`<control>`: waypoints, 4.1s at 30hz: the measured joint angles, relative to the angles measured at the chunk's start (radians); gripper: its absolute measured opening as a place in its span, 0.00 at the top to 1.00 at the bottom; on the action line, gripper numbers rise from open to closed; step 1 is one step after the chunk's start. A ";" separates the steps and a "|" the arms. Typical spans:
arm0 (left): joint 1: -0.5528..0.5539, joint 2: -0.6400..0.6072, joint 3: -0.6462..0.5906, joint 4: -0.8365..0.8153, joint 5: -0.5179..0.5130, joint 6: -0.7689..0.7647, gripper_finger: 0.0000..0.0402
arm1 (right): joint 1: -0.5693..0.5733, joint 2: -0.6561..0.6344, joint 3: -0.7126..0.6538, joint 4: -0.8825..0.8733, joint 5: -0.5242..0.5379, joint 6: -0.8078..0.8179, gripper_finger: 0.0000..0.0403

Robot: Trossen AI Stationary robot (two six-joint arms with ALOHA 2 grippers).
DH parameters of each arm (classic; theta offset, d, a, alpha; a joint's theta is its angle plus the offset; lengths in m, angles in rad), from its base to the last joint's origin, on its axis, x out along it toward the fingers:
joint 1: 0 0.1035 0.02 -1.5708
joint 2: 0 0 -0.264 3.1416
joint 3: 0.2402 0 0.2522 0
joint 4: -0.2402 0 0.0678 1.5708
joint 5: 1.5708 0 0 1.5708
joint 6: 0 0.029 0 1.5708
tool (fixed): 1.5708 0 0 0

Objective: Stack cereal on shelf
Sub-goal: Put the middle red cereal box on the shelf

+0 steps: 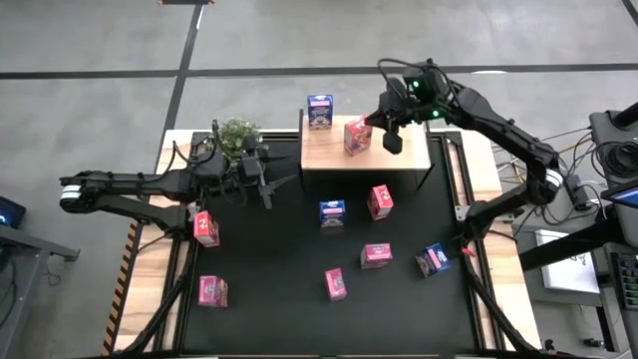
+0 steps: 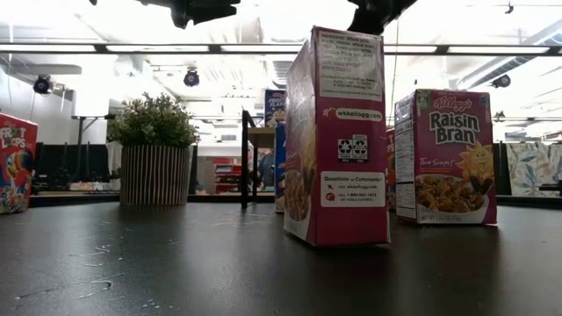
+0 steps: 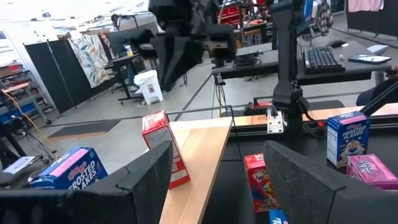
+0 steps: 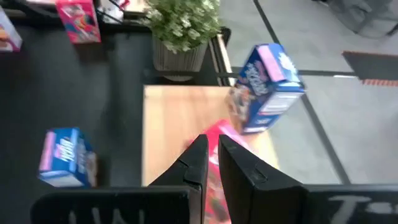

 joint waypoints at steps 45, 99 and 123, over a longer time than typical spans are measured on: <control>0.000 0.000 0.000 0.002 -0.001 0.044 0.41 | -0.058 0.311 0.244 -0.261 -0.006 -0.215 0.32; 0.000 0.000 0.000 0.002 -0.001 0.048 0.41 | -0.173 0.309 0.193 -0.076 -0.010 -0.179 0.51; 0.000 0.000 0.000 0.005 0.000 0.047 0.41 | -0.173 0.337 0.193 -0.066 -0.008 -0.163 0.43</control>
